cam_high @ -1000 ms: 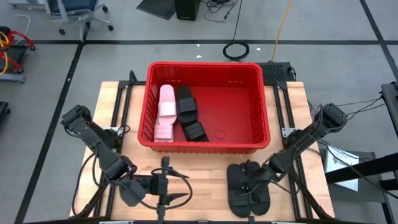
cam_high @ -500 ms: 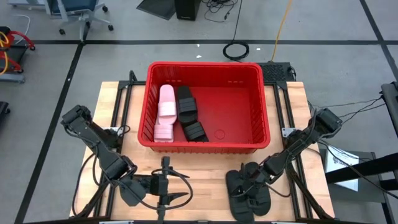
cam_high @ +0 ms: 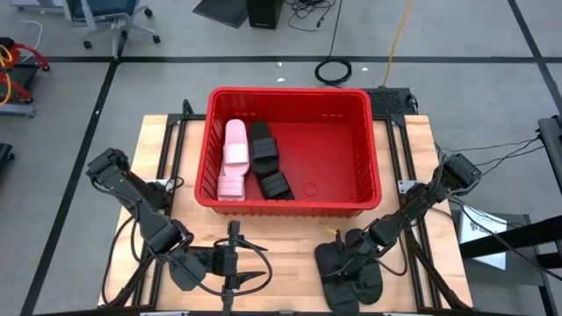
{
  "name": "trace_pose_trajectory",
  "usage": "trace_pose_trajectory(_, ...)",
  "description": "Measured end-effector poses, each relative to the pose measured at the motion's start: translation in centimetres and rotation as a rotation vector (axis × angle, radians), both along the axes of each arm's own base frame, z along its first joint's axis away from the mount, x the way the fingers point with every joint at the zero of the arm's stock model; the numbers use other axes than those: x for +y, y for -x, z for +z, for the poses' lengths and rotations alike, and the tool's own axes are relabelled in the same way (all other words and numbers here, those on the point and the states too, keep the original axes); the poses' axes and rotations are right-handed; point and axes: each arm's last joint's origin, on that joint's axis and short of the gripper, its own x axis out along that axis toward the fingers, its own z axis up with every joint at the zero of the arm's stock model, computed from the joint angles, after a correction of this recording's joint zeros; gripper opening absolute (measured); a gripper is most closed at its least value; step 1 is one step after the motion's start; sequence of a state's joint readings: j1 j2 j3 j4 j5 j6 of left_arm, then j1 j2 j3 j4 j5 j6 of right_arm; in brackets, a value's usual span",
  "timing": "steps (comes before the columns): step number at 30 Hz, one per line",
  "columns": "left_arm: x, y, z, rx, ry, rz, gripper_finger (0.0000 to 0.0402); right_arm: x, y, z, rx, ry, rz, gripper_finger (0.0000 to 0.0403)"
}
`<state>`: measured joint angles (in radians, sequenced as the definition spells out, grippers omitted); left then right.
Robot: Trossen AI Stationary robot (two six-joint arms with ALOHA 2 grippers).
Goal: Pick and place slides into bin
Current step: Put the black slide into the red bin
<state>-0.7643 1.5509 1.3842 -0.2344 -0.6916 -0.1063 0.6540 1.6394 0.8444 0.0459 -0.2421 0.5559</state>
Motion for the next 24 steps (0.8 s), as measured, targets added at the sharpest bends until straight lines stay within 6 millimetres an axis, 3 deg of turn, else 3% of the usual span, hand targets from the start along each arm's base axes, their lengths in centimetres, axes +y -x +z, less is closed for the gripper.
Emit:
trace_pose_trajectory(13, 0.0, 0.0, 0.0, 0.0, -0.002, -0.001, 0.0248, -0.4, -1.2, 1.1, -0.215, -0.003, 0.087, 0.0002)
trace_pose_trajectory(24, 0.2, 0.0, 0.1, -0.016, -0.029, 0.049, 0.0248, -1.4, -1.6, 7.3, -0.661, -0.079, 0.137, 0.0001)
